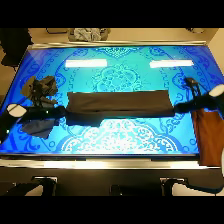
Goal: Fold the shirts.
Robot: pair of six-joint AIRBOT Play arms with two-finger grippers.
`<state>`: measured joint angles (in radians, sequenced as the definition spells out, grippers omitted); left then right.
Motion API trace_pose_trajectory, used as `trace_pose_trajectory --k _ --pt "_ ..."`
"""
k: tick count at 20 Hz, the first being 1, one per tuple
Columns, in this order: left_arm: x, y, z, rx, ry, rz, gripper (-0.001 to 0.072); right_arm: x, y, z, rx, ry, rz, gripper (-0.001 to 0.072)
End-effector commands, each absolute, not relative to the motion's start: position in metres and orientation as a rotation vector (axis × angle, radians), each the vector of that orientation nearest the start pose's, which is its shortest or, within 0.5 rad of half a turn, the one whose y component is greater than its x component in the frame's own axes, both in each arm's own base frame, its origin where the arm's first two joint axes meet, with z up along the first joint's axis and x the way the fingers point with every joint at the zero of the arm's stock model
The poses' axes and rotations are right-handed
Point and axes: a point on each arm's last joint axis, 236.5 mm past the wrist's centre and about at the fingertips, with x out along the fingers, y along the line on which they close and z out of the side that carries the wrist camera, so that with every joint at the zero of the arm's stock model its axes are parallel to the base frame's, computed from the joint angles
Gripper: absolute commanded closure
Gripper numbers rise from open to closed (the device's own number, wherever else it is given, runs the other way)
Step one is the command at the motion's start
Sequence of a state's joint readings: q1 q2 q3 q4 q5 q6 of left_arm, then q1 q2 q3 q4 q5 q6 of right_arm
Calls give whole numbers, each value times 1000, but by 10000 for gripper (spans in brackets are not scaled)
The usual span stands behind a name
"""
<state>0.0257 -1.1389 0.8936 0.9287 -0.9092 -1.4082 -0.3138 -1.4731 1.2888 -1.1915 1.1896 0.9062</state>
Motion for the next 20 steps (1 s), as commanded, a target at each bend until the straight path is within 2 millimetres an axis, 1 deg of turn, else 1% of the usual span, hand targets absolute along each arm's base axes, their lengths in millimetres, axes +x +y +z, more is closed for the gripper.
trace_pose_trajectory --k 1,3,4,5,6,7,8,10,11,12,13,14,15,16,17,18,19,20 --pt "425 -83 21 -530 1047 -236 678 491 -37 1 -105 1099 320 667" --pt "451 -85 10 -538 1069 -242 679 526 -22 -10 -101 1088 334 666" --pt "465 -85 3 -557 1080 -234 678 541 -21 -18 -70 1089 316 666" --pt "476 -84 -5 -579 1092 -219 678 550 -20 -27 -32 1096 296 666" --pt "487 -83 -14 -590 1103 -210 678 556 -20 -39 -2 1113 282 665" --pt "494 -82 -23 -602 1116 -202 678 556 -20 -50 14 1135 280 665" --pt "499 -83 -33 -623 1136 -188 677 551 -18 -63 26 1174 286 664" --pt "502 -86 -57 -682 1184 -158 674 533 -14 -87 43 1272 318 663" --pt "501 -90 -62 -712 1201 -160 670 527 -12 -93 48 1304 329 663" --pt "499 -93 -64 -739 1213 -167 621 523 -13 -95 30 1316 343 663" --pt "499 -92 -62 -751 1214 -169 521 523 -18 -92 11 1312 343 662" --pt "499 -91 -56 -748 1217 -181 478 523 -28 -86 -6 1306 321 644" --pt "500 -88 -48 -734 1215 -203 416 523 -37 -79 3 1293 305 456" --pt "500 -86 -38 -709 1215 -238 375 523 -45 -68 24 1273 304 213" --pt "500 -86 -26 -683 1215 -273 375 523 -53 -57 46 1241 315 77" --pt "500 -87 -12 -654 1206 -309 375 523 -64 -48 72 1213 319 55" --pt "502 -88 3 -628 1186 -337 375 519 -80 -43 123 1203 305 26" --pt "504 -88 17 -613 1157 -350 375 511 -94 -44 177 1212 295 22"
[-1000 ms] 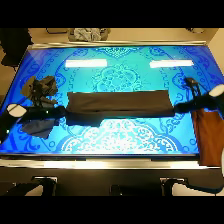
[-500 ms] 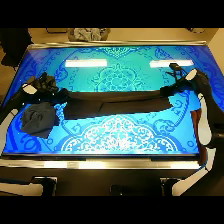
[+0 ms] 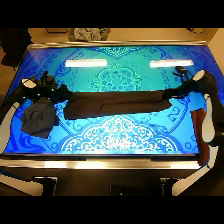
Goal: Fold the shirts.
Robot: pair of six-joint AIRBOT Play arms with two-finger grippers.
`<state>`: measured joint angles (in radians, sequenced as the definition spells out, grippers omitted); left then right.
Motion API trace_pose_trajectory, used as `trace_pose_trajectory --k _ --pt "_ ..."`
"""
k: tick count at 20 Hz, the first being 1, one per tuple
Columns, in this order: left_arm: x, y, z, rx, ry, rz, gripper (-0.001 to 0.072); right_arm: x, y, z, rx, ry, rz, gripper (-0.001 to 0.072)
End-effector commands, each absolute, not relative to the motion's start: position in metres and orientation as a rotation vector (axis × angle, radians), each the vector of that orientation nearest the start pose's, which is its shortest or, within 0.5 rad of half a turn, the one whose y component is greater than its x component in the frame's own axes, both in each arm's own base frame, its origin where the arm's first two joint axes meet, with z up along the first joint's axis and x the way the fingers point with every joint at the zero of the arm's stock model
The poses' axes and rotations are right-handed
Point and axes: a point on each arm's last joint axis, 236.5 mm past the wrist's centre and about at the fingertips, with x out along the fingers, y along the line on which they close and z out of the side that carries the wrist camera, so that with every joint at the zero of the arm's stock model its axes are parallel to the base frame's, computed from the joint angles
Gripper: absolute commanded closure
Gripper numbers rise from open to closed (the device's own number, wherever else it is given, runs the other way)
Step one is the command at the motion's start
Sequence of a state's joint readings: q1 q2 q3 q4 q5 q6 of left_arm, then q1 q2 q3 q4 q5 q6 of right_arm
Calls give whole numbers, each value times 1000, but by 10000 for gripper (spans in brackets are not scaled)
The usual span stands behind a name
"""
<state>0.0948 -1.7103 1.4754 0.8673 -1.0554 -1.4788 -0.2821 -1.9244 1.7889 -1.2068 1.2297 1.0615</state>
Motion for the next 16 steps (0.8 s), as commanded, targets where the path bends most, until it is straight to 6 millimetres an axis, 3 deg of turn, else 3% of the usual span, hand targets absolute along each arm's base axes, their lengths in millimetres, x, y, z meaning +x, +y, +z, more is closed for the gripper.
trace_pose_trajectory --k 1,3,5,11,12,13,14,15,16 --pt "506 -89 33 -600 1123 -359 375 501 -104 -47 246 1233 302 18" --pt "506 -94 59 -578 1070 -375 376 485 -99 -58 408 1268 367 3" --pt "500 -104 82 -554 1033 -401 375 481 -82 -73 528 1277 423 0" --pt "477 -150 134 -481 961 -506 376 508 -27 -99 639 1260 469 5" --pt "472 -160 138 -470 958 -526 376 513 -21 -99 637 1251 464 39" --pt "468 -171 140 -458 960 -548 376 518 -14 -99 627 1241 465 198" --pt "464 -181 140 -448 967 -567 376 520 -8 -97 627 1233 474 494" --pt "461 -191 136 -438 979 -587 377 522 -3 -89 652 1220 496 658" --pt "457 -204 131 -428 997 -608 379 524 4 -75 666 1185 536 664"
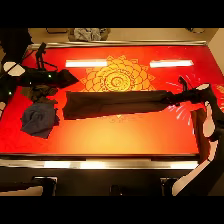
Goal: Fold the shirts.
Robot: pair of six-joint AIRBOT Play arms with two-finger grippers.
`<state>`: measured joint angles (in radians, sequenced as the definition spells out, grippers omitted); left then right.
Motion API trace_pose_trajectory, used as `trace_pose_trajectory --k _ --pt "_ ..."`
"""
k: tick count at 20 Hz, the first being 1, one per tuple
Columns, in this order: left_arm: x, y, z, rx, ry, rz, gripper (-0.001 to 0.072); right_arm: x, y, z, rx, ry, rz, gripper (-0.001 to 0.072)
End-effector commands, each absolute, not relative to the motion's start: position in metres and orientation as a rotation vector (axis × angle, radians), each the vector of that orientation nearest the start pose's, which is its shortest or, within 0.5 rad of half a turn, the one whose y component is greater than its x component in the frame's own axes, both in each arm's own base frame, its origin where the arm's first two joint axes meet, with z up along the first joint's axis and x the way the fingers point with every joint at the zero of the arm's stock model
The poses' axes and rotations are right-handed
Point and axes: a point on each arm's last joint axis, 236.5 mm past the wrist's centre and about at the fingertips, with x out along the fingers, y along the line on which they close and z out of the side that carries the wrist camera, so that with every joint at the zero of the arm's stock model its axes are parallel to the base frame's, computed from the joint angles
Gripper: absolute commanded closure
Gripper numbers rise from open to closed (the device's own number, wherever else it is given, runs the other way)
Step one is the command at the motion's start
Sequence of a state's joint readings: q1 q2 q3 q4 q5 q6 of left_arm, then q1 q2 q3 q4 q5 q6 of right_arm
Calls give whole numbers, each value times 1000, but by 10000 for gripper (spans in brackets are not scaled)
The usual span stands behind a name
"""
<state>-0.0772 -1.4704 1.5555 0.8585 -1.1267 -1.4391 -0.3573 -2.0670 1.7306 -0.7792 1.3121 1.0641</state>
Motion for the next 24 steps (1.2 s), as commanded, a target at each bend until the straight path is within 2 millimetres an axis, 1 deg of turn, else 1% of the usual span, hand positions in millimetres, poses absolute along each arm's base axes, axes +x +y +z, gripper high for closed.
trace_pose_trajectory --k 1,2,4,6,8,9,10,11,12,13,15,18,20,22,23,24 --pt "453 -217 124 -418 1020 -630 385 525 7 -59 650 1152 573 664" --pt "450 -231 115 -408 1042 -650 390 523 9 -39 612 1125 602 665" --pt "446 -265 92 -390 1071 -684 669 514 15 7 527 1075 656 665" --pt "444 -305 65 -384 1088 -711 672 501 20 57 449 1019 693 665" --pt "438 -347 35 -444 1133 -723 672 485 25 110 367 948 703 665" --pt "435 -365 25 -500 1151 -725 672 477 27 136 325 905 702 665" --pt "434 -383 18 -571 1164 -728 672 467 31 159 288 874 705 665" --pt "434 -401 11 -651 1173 -731 672 455 34 179 253 848 706 665" --pt "432 -417 6 -732 1188 -730 672 444 36 193 215 836 705 665" --pt "428 -434 2 -827 1212 -731 672 432 37 205 180 830 704 665" --pt "415 -464 -10 -945 1254 -743 673 413 40 217 131 833 706 665" --pt "394 -503 -25 -1079 1305 -742 673 402 43 232 98 811 703 665" --pt "384 -526 -25 -1151 1302 -771 673 397 44 235 90 808 706 664" --pt "380 -543 -23 -1183 1291 -810 672 398 43 234 89 811 703 664" --pt "379 -544 -23 -1167 1288 -834 674 401 42 234 89 806 694 664" --pt "378 -541 -18 -1126 1271 -890 676 403 41 234 89 800 687 665"
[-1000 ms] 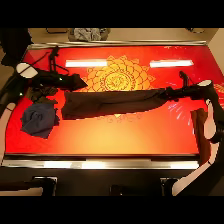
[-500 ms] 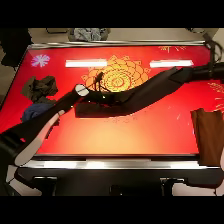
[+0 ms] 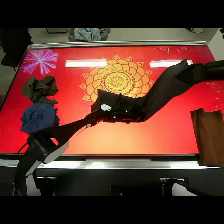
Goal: Fold the shirts.
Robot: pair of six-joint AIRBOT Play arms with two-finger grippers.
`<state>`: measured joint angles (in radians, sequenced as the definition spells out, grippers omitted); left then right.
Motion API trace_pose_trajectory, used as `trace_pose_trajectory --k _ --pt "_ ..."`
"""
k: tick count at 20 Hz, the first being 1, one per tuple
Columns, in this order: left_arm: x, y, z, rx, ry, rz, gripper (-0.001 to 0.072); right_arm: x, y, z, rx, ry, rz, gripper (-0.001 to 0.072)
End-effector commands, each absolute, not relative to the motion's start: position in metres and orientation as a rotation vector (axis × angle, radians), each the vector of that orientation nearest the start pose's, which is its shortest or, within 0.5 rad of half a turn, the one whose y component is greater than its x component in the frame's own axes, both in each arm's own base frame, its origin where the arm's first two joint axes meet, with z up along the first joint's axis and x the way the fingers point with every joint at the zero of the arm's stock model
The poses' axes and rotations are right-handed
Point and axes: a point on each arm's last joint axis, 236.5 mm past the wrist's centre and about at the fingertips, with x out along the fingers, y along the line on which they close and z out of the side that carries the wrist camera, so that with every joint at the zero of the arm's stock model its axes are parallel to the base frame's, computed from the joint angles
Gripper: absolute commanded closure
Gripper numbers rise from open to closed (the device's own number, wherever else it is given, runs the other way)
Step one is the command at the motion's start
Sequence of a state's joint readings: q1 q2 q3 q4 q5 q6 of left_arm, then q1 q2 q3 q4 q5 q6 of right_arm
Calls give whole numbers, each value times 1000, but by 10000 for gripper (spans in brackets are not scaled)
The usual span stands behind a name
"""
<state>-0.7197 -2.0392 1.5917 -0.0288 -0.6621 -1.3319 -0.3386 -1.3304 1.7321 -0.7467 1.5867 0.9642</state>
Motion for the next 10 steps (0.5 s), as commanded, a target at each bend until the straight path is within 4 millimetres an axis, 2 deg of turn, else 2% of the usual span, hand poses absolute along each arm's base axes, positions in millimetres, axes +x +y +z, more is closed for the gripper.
trace_pose_trajectory --k 1,3,5,8,10 --pt "380 -533 -13 -1072 1253 -936 678 408 42 231 79 797 675 665" --pt "395 -499 1 -906 1208 -947 679 417 57 218 30 821 681 665" --pt "422 -444 31 -743 1131 -893 679 428 94 206 -2 828 743 664" --pt "463 -329 102 -517 952 -750 678 447 169 181 -26 816 852 664" --pt "476 -251 159 -439 823 -636 677 453 221 149 -20 850 915 664"
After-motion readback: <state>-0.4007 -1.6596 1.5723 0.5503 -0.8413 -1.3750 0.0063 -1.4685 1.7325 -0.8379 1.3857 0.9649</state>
